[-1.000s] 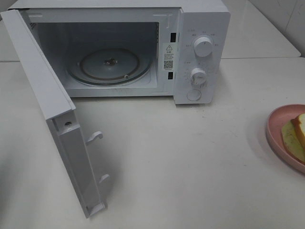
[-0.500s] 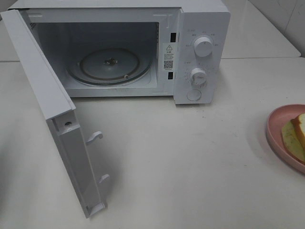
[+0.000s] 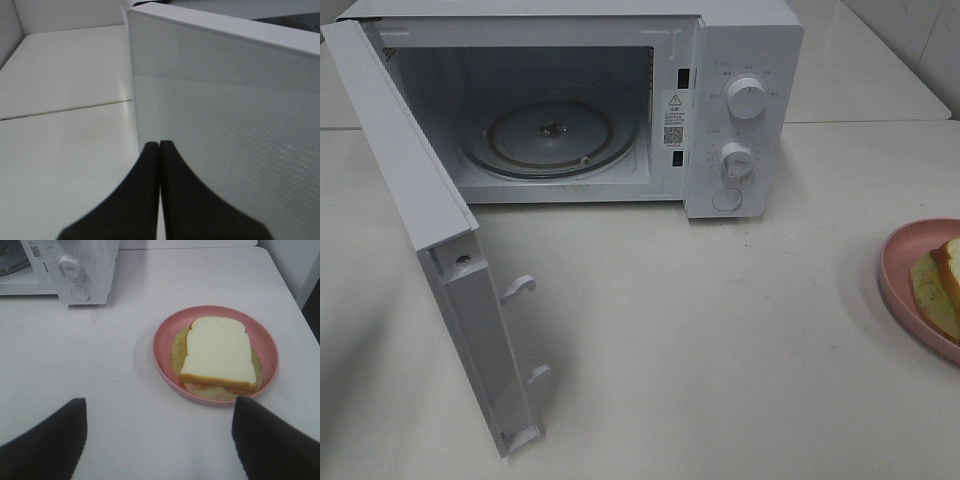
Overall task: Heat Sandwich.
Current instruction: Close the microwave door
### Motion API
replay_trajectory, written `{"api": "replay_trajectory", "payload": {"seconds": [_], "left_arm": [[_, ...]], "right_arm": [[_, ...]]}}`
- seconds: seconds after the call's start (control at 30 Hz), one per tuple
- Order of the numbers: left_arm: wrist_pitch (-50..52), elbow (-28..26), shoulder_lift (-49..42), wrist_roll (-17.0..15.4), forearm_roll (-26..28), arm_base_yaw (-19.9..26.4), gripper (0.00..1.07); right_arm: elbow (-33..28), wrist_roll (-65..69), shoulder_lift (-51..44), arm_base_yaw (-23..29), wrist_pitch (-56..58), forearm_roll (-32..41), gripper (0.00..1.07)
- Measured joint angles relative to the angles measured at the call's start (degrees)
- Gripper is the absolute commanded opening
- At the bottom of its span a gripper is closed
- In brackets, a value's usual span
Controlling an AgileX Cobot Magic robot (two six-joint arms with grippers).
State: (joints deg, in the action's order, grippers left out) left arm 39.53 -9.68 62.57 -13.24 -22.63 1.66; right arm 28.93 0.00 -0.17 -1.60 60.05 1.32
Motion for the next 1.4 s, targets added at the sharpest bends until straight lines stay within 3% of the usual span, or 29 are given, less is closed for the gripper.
{"api": "replay_trajectory", "payload": {"seconds": [0.17,0.43,0.57,0.9,1.17,1.4], "left_arm": [[4.18,-1.83,4.7,-1.95,-5.04,-0.86,0.0],[5.56,-3.44,11.12,-1.32,-4.18,-8.94,0.0],[7.73,-3.61,14.38,1.15,0.69,-12.95,0.0],[9.11,-7.16,20.74,3.21,6.99,-20.57,0.0],[9.63,-12.78,26.64,9.22,18.96,-30.08,0.0],[9.74,-17.07,30.71,12.55,25.32,-35.75,0.0]], "right_arm": [[0.0,0.0,0.0,0.0,0.0,0.0,0.76],[0.0,0.0,0.0,0.0,0.0,0.0,0.76],[0.0,0.0,0.0,0.0,0.0,0.0,0.76],[0.0,0.0,0.0,0.0,0.0,0.0,0.76],[0.0,0.0,0.0,0.0,0.0,0.0,0.76],[0.0,0.0,0.0,0.0,0.0,0.0,0.76]]}}
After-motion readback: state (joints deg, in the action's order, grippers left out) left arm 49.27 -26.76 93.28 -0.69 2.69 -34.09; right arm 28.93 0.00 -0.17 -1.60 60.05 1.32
